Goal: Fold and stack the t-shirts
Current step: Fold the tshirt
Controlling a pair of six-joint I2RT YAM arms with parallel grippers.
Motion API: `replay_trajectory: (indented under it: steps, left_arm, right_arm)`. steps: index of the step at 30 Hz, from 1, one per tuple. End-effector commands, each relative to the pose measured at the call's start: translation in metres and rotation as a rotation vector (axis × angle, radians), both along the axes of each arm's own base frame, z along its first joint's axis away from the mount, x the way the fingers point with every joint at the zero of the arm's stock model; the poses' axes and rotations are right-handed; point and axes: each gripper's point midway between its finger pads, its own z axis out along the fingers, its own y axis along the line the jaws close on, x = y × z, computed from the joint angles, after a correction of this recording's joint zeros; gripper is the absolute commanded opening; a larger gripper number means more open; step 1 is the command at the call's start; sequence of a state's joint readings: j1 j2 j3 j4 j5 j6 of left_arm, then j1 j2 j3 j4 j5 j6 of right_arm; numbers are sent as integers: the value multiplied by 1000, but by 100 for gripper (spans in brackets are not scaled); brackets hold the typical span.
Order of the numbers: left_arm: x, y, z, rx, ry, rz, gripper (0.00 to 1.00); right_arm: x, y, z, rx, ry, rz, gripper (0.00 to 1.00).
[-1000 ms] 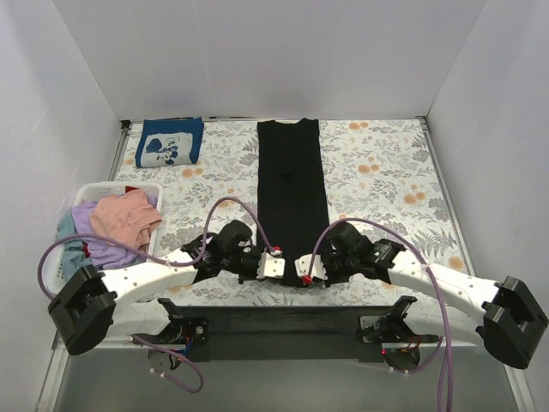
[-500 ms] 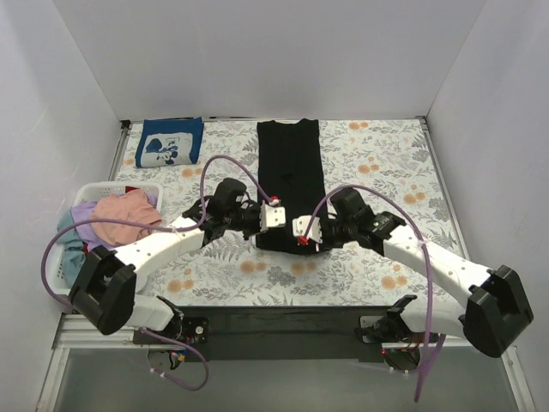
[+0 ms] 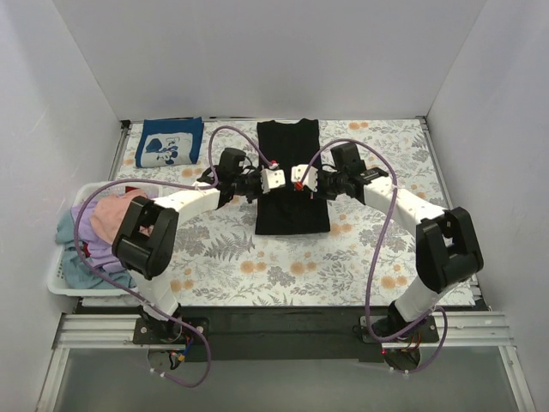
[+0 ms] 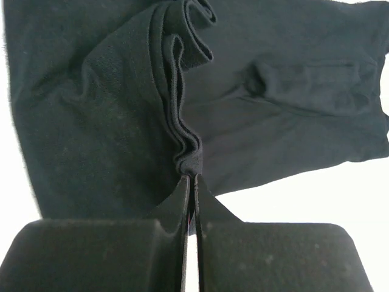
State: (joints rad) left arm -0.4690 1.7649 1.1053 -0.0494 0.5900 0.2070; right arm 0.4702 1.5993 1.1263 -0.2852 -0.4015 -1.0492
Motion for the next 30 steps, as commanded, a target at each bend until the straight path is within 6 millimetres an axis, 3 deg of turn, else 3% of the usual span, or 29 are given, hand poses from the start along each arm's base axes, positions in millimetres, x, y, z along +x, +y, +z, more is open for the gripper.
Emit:
replay_trajectory:
  steps: [1,9,14,22,30]
  left_arm:
    - [37,-4,26,-36,-132,-3,0]
    - [83,-2,12,-21,-179,31,0]
    - [97,-1,4,-21,-174,41,0]
    - [116,2,0,-19,-228,79,0]
    - [130,9,-39,15,-196,108,0]
  right_arm:
    - [33,9,20,46,-83,24,1]
    - [78,10,-2,29,-89,3,1]
    - [95,8,-16,21,-82,-14,1]
    - [116,7,-18,34,-102,-31,1]
    - [132,10,-47,24,-84,-57,1]
